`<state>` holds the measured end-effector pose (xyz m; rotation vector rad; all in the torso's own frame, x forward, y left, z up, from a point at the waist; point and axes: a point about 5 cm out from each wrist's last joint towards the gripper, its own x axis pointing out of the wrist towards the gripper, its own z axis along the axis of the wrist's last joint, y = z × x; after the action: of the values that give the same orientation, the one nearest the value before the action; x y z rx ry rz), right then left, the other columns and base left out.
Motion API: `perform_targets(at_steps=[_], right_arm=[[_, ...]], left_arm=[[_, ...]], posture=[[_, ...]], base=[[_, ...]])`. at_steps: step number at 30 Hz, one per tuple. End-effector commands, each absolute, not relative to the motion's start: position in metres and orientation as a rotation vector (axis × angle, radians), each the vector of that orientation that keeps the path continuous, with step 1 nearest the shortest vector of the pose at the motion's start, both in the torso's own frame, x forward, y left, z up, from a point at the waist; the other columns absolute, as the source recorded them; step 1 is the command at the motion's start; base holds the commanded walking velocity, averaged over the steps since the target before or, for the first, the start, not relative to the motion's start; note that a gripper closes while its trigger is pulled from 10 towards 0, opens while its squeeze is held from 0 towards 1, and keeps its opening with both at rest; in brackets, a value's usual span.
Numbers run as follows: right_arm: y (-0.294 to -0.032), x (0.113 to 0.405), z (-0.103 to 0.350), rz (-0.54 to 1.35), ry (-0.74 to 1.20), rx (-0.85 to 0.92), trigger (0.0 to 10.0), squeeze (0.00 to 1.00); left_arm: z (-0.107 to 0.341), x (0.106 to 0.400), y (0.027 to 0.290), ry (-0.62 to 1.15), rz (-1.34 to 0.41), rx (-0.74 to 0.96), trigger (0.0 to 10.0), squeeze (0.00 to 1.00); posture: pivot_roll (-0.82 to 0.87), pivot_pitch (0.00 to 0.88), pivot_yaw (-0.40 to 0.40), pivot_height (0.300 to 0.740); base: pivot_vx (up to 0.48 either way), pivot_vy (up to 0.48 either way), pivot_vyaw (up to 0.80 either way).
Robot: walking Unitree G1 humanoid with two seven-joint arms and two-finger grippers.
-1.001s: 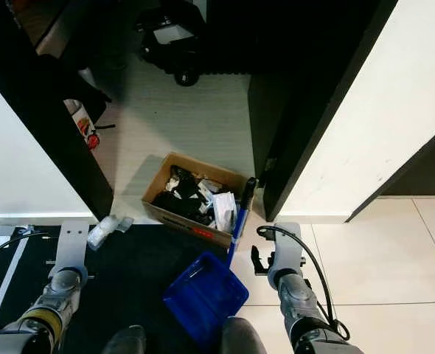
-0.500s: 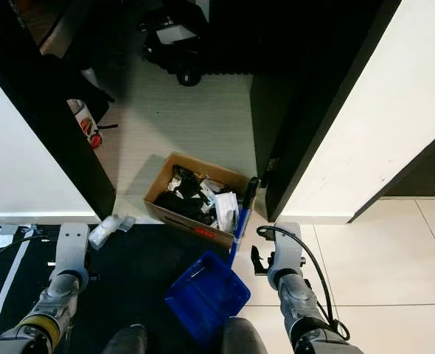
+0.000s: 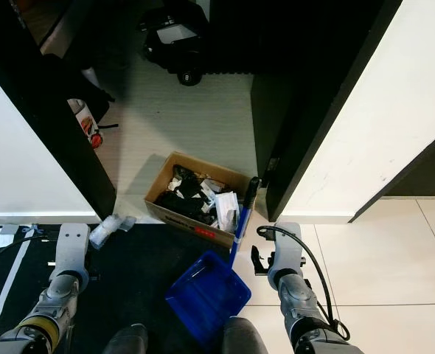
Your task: Sweep floor
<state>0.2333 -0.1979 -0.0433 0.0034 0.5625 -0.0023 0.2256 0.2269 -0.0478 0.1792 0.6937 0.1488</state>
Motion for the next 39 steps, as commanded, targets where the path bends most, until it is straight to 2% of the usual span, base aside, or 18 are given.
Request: perform_targets(at_steps=[1,39], right_arm=[[-0.1991,0.2299,-0.0461,-0.008,0.584,0.005,10.0,0.00],[-0.2008,0.2293,-0.0462,-0.010,0.584,-0.004,10.0,0.00]], left_arm=[[-0.0517,0.2222,0.2199,0.698,0.136,0.114,10.0,0.00],[-0.0535,0.2209,0.2165,0.707,0.138,0.123,10.0,0.00]], posture=[[-0.01,0.043,0.003,0.740],[-0.02,0.044,0.001,0.740]], base=[[0.000,0.000,0.00],[0.000,0.000,0.00]])
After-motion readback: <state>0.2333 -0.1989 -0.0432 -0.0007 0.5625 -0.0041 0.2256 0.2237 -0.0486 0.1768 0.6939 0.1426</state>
